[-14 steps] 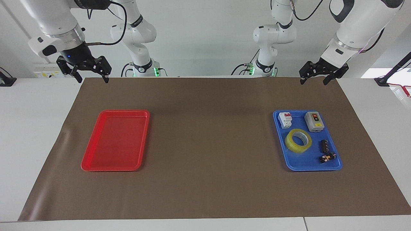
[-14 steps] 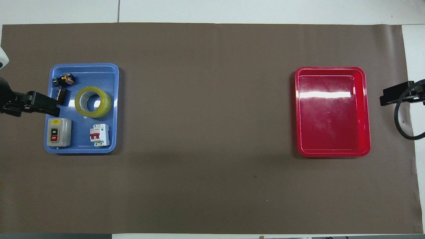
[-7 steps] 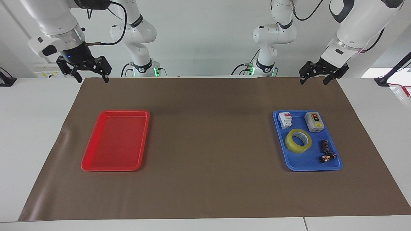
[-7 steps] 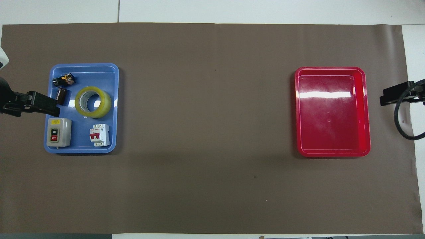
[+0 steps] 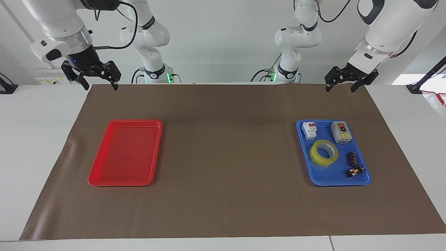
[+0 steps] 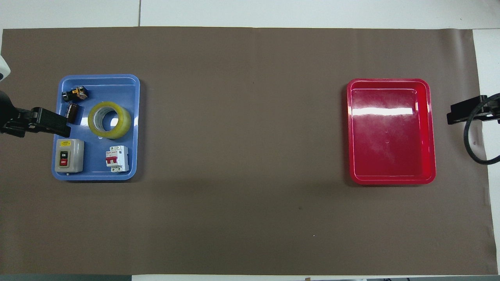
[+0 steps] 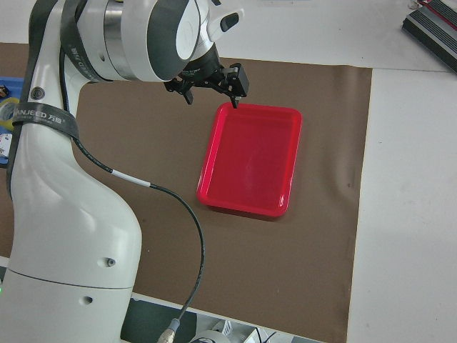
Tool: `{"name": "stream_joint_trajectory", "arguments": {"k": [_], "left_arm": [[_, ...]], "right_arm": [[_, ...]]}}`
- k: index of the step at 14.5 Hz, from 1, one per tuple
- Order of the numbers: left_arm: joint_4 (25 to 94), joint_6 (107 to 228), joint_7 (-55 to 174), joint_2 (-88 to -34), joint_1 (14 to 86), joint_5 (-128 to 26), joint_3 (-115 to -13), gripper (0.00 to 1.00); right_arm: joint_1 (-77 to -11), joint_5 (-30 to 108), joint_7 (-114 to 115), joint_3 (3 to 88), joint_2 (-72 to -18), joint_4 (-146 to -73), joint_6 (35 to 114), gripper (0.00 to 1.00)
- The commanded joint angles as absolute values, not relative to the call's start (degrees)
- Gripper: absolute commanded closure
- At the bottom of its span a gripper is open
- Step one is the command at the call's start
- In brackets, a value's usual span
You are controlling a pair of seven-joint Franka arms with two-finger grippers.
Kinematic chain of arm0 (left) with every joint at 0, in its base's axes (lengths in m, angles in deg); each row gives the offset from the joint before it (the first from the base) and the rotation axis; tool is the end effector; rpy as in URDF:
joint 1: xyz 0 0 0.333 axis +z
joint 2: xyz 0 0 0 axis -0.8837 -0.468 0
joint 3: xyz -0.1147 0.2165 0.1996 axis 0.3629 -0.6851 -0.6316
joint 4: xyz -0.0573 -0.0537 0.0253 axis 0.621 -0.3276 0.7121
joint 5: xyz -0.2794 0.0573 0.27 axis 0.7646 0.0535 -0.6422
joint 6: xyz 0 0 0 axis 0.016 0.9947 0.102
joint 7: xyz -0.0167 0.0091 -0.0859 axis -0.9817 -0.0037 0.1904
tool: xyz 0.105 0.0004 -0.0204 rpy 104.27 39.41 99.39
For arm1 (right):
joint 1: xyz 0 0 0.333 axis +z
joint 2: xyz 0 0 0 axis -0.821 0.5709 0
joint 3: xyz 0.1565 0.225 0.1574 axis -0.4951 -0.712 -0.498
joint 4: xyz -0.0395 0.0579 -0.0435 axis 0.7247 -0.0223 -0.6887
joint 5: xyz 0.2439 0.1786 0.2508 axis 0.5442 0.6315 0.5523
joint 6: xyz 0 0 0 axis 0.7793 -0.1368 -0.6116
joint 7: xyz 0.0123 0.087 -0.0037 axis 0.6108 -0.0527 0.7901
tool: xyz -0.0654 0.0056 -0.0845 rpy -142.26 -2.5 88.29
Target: Place and move tape with both arms
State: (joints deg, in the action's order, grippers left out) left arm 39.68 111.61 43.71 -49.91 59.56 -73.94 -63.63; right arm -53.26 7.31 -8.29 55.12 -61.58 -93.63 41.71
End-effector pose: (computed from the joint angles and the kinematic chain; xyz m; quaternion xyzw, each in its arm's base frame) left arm 0.5323 -0.0566 0.6274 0.9972 -0.0505 -0.0535 0.0142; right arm 0.5366 -0.0086 0.6511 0.9998 -0.0084 -0.0138 0.0098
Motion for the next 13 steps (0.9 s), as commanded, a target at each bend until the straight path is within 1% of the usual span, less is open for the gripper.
{"name": "stream_joint_trajectory", "arguments": {"k": [1,4,5,8,10,13], "left_arm": [[40.18,110.56,43.92,-49.07,59.72,-73.11,-63.98,0.00],[40.36,111.09,44.09,-49.07,59.81,-73.20,-64.15,0.00],[41.58,111.52,44.79,-48.46,60.59,-73.46,-64.59,0.00],[45.19,120.38,46.12,-48.19,61.91,-77.23,-64.86,0.00],[45.28,125.12,45.94,-51.34,65.07,-77.33,-64.86,0.00],[47.21,134.17,46.12,-57.31,65.43,-77.33,-64.86,0.00]], "right_arm": [[-53.69,8.08,-7.43,54.86,-62.16,-94.21,41.37,0.00],[-53.69,8.08,-7.43,54.86,-62.16,-94.21,41.37,0.00],[-53.69,8.08,-7.43,54.86,-62.16,-94.21,41.37,0.00],[-53.69,8.08,-7.43,54.86,-62.16,-94.21,41.37,0.00],[-53.69,8.08,-7.43,54.86,-62.16,-94.21,41.37,0.00],[-53.69,8.08,-7.52,54.86,-62.16,-94.21,41.37,0.00]]}}
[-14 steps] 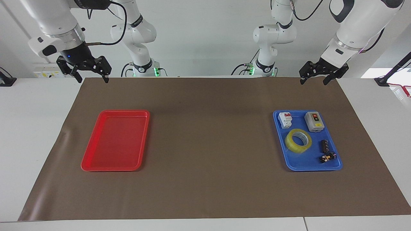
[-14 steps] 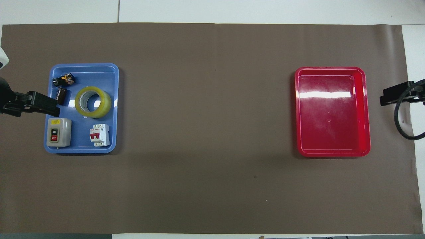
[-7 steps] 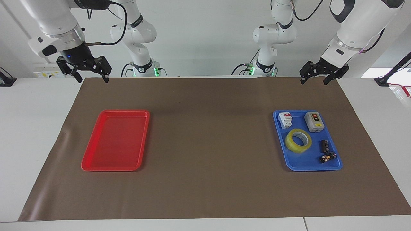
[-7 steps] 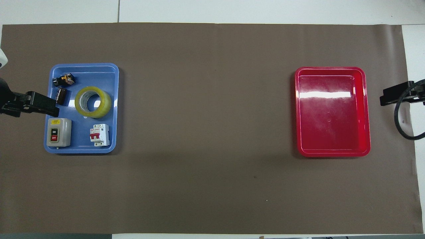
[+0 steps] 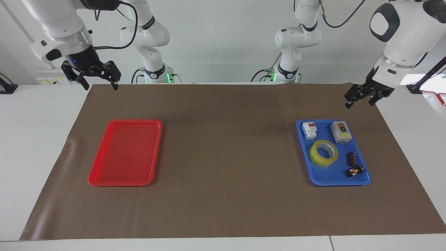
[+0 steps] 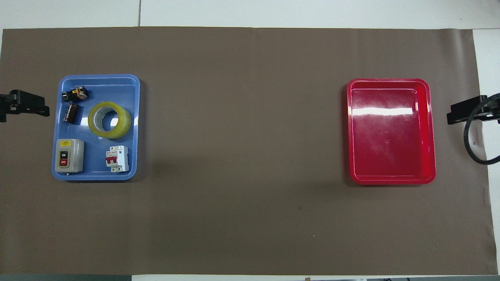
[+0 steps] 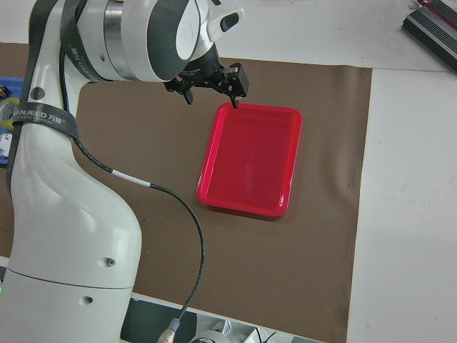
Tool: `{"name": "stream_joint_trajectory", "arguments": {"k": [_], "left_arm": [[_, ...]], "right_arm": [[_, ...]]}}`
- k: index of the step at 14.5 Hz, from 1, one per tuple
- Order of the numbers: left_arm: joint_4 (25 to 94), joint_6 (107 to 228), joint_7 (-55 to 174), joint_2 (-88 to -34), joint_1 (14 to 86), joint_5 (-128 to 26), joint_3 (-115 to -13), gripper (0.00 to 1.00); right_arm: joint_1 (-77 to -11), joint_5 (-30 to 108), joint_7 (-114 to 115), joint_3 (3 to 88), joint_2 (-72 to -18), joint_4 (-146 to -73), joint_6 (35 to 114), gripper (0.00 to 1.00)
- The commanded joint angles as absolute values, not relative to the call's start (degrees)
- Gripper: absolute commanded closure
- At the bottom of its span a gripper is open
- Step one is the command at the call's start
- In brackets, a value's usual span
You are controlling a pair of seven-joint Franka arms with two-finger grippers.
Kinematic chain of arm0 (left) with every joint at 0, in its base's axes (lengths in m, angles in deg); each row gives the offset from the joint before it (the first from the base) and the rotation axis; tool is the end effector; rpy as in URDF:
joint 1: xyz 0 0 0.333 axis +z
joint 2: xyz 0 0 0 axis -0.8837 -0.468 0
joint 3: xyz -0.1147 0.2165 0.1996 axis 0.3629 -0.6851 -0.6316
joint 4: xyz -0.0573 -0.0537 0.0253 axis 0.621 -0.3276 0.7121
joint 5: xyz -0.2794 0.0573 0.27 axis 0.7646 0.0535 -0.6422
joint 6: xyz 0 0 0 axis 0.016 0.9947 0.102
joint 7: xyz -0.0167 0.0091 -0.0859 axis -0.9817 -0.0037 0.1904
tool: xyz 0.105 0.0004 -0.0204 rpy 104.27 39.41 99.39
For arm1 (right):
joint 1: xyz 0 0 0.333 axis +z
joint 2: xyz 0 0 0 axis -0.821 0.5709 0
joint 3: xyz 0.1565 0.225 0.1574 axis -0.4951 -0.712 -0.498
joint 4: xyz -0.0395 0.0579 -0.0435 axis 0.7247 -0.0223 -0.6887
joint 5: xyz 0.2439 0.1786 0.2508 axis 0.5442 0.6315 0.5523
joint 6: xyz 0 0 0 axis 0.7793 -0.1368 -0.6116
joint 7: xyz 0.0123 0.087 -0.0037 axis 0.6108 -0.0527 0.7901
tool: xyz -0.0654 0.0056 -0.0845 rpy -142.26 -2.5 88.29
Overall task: Place and move tape with both arms
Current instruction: 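Reach the left gripper to the yellow tape roll and grasp it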
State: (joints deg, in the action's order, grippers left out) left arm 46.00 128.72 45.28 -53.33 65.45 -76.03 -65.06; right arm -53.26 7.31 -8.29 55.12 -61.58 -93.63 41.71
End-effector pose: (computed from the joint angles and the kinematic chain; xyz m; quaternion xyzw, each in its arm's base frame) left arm 0.5782 0.0177 0.5670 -0.9995 -0.0282 -0.0116 0.0004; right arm 0.5366 -0.0086 0.6511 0.9998 -0.0084 -0.0138 0.0098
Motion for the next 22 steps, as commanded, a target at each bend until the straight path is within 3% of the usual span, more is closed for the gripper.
{"name": "stream_joint_trajectory", "arguments": {"k": [1,6,10,13,17,18,19,20,22], "left_arm": [[48.52,137.07,46.12,-59.07,65.69,-77.33,-64.86,0.00],[63.81,158.25,45.77,-61.63,67.44,-77.42,-64.86,0.01],[64.79,161.53,45.68,-65.24,67.02,-77.42,-64.86,0.01],[65.23,161.98,45.59,-66.12,66.32,-77.42,-64.86,0.11],[66.11,161.97,45.59,-66.12,66.22,-77.42,-64.86,0.39],[66.11,161.63,45.94,-66.04,66.05,-77.42,-64.86,0.59],[65.59,161.02,46.11,-66.12,65.44,-77.42,-64.86,0.89],[64.63,159.44,46.20,-66.12,65.35,-77.42,-64.86,1.00],[57.98,152.88,48.30,-66.91,64.91,-77.33,-64.77,1.00]], "right_arm": [[-53.69,8.08,-7.52,54.86,-62.16,-94.21,41.37,0.00],[-53.69,8.08,-7.52,54.86,-62.16,-94.21,41.37,0.00],[-53.69,8.08,-7.52,54.86,-62.16,-94.21,41.37,0.00],[-53.69,8.08,-7.52,54.86,-62.16,-94.21,41.37,0.00],[-53.69,8.08,-7.52,54.86,-62.16,-94.21,41.37,0.00],[-53.69,8.08,-7.52,54.86,-62.16,-94.21,41.37,0.00],[-53.69,8.08,-7.52,54.86,-62.16,-94.21,41.37,0.00],[-53.69,8.08,-7.52,54.86,-62.16,-94.21,41.37,0.00],[-53.69,8.08,-7.52,54.86,-62.16,-94.21,41.37,0.00]]}}
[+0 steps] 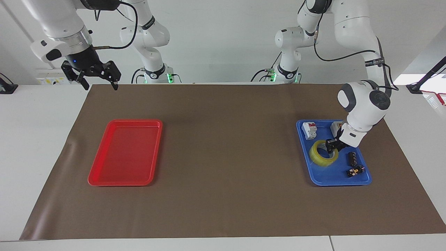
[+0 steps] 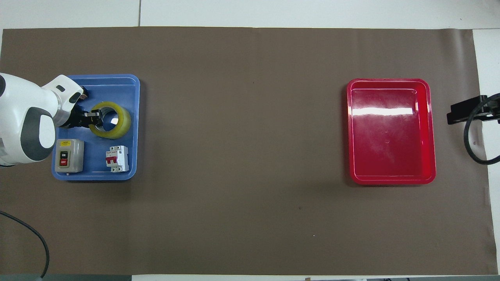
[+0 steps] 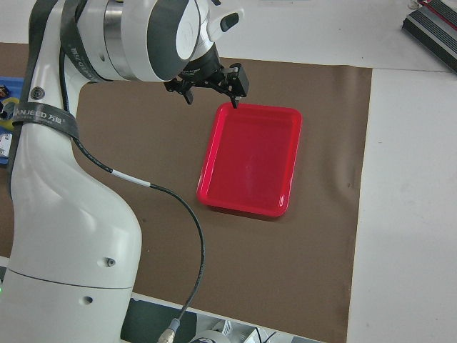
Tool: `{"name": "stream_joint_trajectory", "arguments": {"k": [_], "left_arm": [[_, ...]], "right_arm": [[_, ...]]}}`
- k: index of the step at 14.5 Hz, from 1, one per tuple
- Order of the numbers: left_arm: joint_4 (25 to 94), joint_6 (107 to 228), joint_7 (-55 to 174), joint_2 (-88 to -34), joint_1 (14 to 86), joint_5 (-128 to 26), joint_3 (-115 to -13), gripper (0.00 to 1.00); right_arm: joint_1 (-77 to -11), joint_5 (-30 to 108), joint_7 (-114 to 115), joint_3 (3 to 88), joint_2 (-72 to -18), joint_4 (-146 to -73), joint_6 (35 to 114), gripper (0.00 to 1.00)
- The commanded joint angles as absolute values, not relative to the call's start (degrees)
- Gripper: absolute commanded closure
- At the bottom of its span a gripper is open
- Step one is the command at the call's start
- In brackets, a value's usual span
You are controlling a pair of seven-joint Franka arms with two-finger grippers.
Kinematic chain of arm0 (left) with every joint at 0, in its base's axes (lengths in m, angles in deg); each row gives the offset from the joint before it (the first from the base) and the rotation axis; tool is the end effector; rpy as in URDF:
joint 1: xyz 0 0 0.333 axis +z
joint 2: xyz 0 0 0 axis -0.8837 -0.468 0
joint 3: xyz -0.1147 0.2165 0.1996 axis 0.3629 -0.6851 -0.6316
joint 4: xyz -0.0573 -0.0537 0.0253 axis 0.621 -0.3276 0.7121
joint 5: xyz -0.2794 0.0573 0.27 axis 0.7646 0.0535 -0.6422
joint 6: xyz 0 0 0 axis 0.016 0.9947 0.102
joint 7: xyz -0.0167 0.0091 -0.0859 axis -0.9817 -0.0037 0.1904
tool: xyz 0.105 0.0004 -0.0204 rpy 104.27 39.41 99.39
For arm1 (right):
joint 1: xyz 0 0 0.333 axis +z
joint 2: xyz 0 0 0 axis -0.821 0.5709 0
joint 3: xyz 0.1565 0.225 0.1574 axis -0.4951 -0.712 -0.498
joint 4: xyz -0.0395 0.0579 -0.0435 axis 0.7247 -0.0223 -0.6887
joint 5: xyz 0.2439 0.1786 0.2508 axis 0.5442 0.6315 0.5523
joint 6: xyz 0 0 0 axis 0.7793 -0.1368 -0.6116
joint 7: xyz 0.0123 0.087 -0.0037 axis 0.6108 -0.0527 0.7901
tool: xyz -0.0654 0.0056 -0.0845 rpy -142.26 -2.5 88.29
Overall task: Place and move tape with both arms
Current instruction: 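Reach the left gripper to the yellow tape roll and grasp it, then carry the tape roll with the left gripper toward the table center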
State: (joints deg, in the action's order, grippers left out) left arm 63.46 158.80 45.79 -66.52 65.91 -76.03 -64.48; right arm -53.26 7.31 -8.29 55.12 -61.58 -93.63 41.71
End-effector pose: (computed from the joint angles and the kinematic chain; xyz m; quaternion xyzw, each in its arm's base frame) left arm 0.6048 0.0177 0.3325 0.9995 0.0319 0.0067 0.0045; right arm 0.5366 -0.0086 0.6511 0.9998 -0.0084 -0.0138 0.0098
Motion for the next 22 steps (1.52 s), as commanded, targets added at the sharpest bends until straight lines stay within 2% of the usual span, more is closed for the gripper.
{"name": "stream_joint_trajectory", "arguments": {"k": [1,4,6,10,14,16,19,20,21,22], "left_arm": [[53.07,147.62,49.53,-67.96,63.69,-77.24,-64.77,1.00],[39.70,134.59,57.59,-71.03,57.81,-76.71,-64.77,1.00],[36.32,130.96,66.98,-72.18,50.88,-76.54,-64.77,1.00],[36.67,135.34,82.39,-72.71,36.81,-74.09,-64.68,1.00],[36.66,144.10,92.33,-79.29,27.57,-73.20,-64.86,1.00],[39.20,147.29,92.52,-80.45,27.20,-73.28,-64.77,1.00],[44.48,151.59,92.61,-79.22,26.50,-73.28,-64.86,1.00],[44.06,150.91,92.61,-79.13,26.58,-73.28,-64.86,1.00],[43.36,150.21,92.70,-79.13,26.76,-73.28,-64.95,0.41],[42.13,148.55,92.70,-79.04,26.76,-73.37,-65.47,0.00]], "right_arm": [[-53.69,8.08,-7.52,54.86,-62.16,-94.21,41.37,0.00],[-53.69,8.08,-7.52,54.86,-62.16,-94.21,41.37,0.00],[-53.69,8.08,-7.52,54.86,-62.16,-94.21,41.37,0.00],[-53.69,8.08,-7.52,54.86,-62.16,-94.21,41.37,0.00],[-53.69,8.08,-7.52,54.86,-62.16,-94.21,41.37,0.00],[-53.69,8.08,-7.52,54.86,-62.16,-94.21,41.37,0.00],[-53.69,8.08,-7.52,54.86,-62.16,-94.21,41.37,0.00],[-53.69,8.08,-7.52,54.86,-62.16,-94.30,41.37,0.00],[-53.69,8.08,-7.52,54.86,-62.16,-94.30,41.37,0.00],[-53.69,8.08,-7.52,54.86,-62.16,-94.22,41.37,0.00]]}}
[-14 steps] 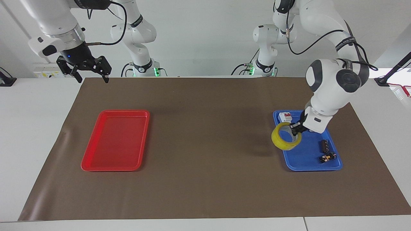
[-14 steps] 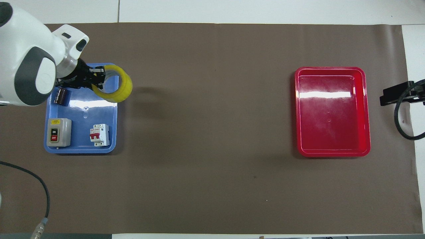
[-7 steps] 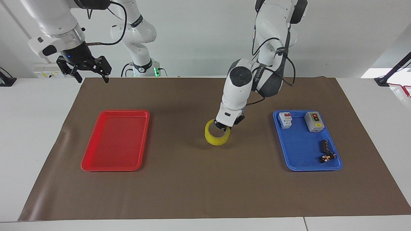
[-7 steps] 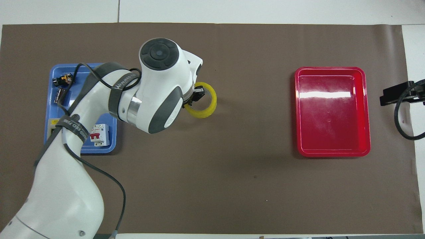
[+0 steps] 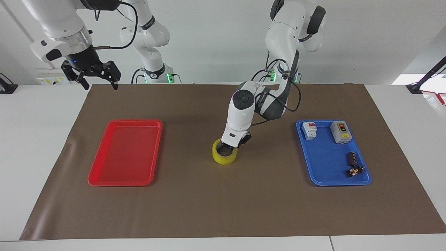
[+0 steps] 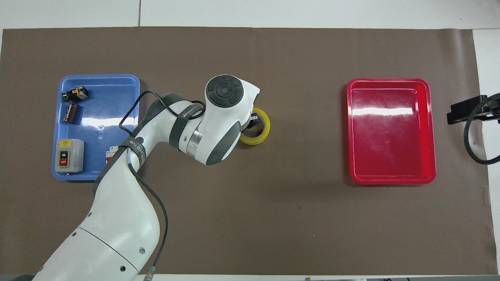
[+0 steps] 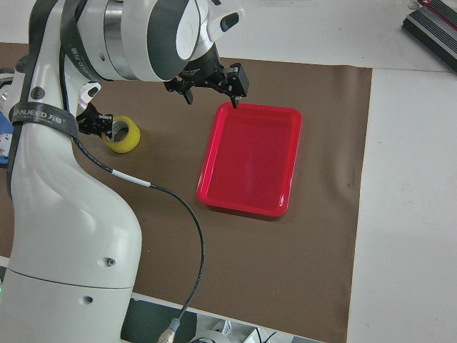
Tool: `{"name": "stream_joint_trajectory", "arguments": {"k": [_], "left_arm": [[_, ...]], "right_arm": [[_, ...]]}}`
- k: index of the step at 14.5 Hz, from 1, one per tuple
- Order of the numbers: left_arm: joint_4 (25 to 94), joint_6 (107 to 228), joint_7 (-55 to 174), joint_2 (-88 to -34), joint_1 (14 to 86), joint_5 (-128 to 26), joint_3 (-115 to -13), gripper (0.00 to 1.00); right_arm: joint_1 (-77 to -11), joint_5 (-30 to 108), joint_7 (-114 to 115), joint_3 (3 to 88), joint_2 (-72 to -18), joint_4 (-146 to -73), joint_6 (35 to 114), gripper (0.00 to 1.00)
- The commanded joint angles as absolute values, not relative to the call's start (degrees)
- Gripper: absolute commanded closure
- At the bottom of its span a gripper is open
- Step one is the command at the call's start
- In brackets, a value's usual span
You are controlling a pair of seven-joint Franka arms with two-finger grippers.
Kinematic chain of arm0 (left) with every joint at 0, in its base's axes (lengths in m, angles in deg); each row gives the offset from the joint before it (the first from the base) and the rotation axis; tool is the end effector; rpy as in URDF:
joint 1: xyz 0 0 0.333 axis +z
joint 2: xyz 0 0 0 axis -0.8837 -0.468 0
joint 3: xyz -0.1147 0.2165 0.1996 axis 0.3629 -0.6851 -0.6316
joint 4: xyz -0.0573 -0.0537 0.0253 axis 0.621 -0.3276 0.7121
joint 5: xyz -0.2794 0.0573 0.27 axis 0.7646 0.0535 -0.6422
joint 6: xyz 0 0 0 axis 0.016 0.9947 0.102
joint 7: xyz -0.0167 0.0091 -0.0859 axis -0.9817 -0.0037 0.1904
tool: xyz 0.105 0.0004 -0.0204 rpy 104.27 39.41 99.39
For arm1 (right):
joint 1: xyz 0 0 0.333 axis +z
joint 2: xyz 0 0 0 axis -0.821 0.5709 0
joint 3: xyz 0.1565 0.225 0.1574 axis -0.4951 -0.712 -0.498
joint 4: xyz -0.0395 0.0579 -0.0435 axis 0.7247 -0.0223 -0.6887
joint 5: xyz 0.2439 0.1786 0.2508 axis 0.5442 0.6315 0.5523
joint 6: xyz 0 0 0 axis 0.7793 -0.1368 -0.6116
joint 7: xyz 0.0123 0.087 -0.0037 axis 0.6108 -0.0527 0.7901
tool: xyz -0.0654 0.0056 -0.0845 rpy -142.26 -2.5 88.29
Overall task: Place and move tape with both arms
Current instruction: 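Carry the tape roll with the left gripper toward the table center, then release the tape with the left gripper while the right gripper reaches toward it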
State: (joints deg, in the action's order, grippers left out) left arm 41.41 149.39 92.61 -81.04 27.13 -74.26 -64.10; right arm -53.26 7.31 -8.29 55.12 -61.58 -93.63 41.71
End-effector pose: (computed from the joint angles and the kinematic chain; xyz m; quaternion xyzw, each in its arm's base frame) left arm 0.5462 -0.4168 0.3270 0.9937 0.1087 -0.0233 0.0108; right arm 0.5366 -0.0086 0.6511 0.9998 -0.0084 -0.0138 0.0098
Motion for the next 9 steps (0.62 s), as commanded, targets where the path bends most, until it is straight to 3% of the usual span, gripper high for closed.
{"name": "stream_joint_trajectory", "arguments": {"k": [1,3,7,9], "left_arm": [[40.73,145.48,92.52,-78.43,27.02,-73.37,-67.13,0.00],[39.48,138.63,90.34,-71.44,29.38,-73.37,-70.47,0.00],[39.66,124.48,74.38,-60.26,41.76,-73.28,-70.48,0.00],[39.66,118.93,64.53,-55.86,47.21,-73.28,-70.57,0.00]], "right_arm": [[-53.69,8.08,-7.52,54.86,-62.16,-94.30,41.45,0.00],[-53.69,8.08,-7.69,54.86,-62.16,-94.21,41.63,0.00],[-54.57,10.80,-7.87,55.13,-61.98,-94.39,42.94,0.00],[-53.70,10.62,-7.26,55.04,-62.59,-96.75,47.23,0.00]]}}
